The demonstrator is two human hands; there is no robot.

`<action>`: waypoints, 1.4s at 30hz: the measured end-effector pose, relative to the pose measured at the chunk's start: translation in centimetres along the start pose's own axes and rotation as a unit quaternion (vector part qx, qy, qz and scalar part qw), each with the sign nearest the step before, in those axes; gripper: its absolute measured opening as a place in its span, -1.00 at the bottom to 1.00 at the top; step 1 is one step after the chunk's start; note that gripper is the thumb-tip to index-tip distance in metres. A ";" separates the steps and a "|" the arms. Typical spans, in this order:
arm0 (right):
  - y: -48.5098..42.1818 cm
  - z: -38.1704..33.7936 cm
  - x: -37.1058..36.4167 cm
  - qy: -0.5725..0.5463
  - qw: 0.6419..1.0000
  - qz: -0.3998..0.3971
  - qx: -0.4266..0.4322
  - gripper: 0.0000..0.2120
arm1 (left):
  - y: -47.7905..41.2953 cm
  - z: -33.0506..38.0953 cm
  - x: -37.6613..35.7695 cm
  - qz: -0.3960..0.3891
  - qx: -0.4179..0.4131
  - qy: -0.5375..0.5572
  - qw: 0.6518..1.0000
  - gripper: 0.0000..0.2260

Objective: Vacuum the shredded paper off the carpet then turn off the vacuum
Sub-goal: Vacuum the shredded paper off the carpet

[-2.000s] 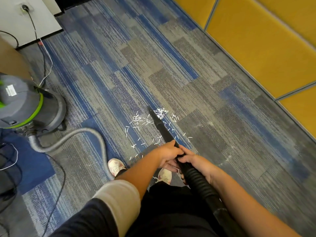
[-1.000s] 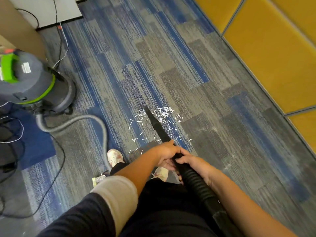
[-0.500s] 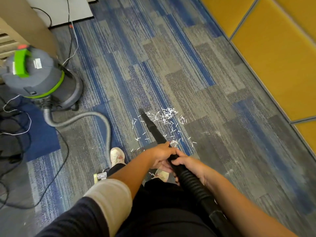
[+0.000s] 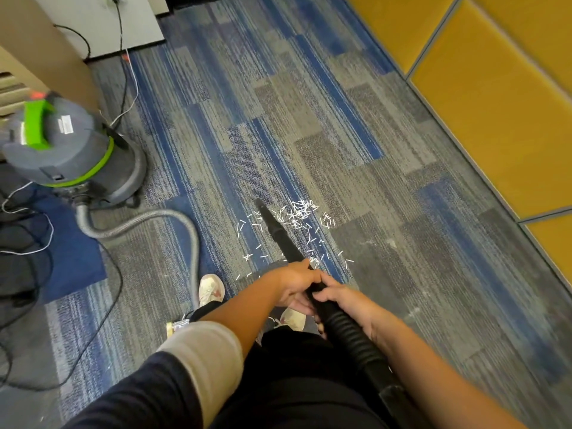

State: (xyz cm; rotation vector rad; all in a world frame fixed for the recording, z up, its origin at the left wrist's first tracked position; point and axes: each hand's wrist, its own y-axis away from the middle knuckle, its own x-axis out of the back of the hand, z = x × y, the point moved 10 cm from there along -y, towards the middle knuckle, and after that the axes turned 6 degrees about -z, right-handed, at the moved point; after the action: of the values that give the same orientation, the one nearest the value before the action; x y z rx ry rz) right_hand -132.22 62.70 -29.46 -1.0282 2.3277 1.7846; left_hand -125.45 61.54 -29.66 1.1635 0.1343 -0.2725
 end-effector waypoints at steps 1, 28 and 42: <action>0.1 -0.1 -0.2 -0.004 1.000 -0.001 0.004 -0.51 | 0.0 0.1 0.1 0.000 -0.001 -0.009 1.000 -0.71; -8.9 0.9 -19.8 -0.225 0.963 0.081 0.121 -0.64 | 4.2 -7.3 16.9 -0.097 0.083 -0.238 0.963 -0.40; -6.8 3.5 -16.7 -0.255 0.955 0.113 0.101 -0.47 | 3.4 -7.4 13.4 -0.082 0.059 -0.244 0.964 -0.80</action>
State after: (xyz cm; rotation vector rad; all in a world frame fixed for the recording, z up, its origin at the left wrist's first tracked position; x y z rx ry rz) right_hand -116.92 72.90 -29.68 -0.2369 2.2830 1.5840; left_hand -111.39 67.68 -32.81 1.1712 -0.2236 -0.7141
